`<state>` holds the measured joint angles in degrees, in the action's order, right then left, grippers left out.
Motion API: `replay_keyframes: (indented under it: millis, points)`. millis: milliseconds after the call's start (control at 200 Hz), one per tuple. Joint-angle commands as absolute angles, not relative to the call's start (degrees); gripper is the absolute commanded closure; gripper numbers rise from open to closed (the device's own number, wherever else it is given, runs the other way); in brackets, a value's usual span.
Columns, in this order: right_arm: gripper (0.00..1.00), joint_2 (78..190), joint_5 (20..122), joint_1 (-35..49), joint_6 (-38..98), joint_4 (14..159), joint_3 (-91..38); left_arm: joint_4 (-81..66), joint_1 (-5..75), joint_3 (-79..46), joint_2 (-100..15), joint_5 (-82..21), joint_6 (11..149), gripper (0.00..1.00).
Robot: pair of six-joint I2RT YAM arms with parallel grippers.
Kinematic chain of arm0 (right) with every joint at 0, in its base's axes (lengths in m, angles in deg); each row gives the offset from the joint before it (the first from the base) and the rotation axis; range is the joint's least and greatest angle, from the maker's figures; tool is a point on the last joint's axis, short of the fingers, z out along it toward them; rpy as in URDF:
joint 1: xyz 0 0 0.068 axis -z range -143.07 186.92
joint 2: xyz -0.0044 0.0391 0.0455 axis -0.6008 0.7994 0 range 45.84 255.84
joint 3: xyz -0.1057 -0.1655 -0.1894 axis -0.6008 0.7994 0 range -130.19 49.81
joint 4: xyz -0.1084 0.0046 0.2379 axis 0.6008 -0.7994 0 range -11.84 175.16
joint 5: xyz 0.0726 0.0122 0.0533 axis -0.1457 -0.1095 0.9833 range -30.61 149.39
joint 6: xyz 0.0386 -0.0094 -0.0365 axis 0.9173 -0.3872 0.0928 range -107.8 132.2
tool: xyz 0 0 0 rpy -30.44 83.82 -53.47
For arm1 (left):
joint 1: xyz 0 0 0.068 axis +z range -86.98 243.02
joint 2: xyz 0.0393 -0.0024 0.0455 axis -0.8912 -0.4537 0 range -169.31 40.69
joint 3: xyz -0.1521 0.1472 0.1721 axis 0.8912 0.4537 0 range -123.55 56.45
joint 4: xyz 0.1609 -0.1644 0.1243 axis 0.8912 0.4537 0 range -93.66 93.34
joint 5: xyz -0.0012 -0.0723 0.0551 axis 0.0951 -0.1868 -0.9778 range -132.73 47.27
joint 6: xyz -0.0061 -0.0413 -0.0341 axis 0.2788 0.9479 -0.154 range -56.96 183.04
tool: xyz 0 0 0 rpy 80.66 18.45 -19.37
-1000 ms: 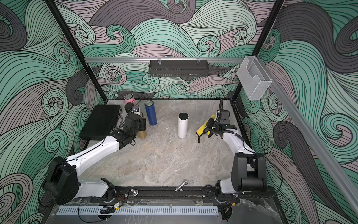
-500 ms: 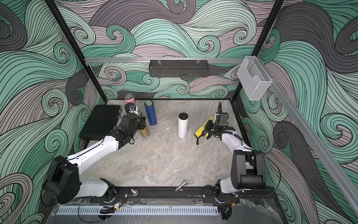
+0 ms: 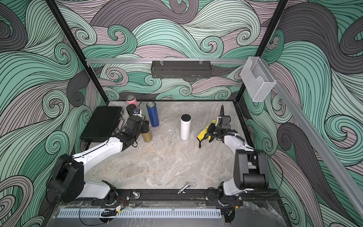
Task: Wipe the surface of the thermos
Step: Place the thermos at the center of the board.
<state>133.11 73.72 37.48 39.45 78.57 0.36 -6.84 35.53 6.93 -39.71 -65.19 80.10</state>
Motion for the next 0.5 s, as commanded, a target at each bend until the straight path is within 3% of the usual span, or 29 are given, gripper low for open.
replay_keyframes:
  millis: [0, 100, 155, 330, 495]
  points:
    - [1.00, 133.60, 74.95, 37.45, 40.02, 80.44, 0.65, -9.86, 34.81, 6.15, -39.47, -66.66, 79.05, 0.71]
    - [1.00, 133.56, 74.77, 37.36, 39.95, 80.32, 0.68, -11.26, 34.23, 7.45, -38.90, -66.64, 78.38, 0.58]
    - [1.00, 133.33, 74.68, 37.45, 39.97, 80.30, 0.68, -11.48, 33.92, 7.88, -38.43, -66.95, 78.17, 0.40]
    - [1.00, 133.26, 74.76, 37.45, 40.15, 80.34, 0.86, -11.06, 33.44, 8.51, -36.69, -67.74, 78.07, 0.02]
    - [1.00, 133.09, 74.79, 37.41, 40.07, 80.06, 0.64, -10.03, 33.24, 8.28, -34.96, -68.04, 77.46, 0.01]
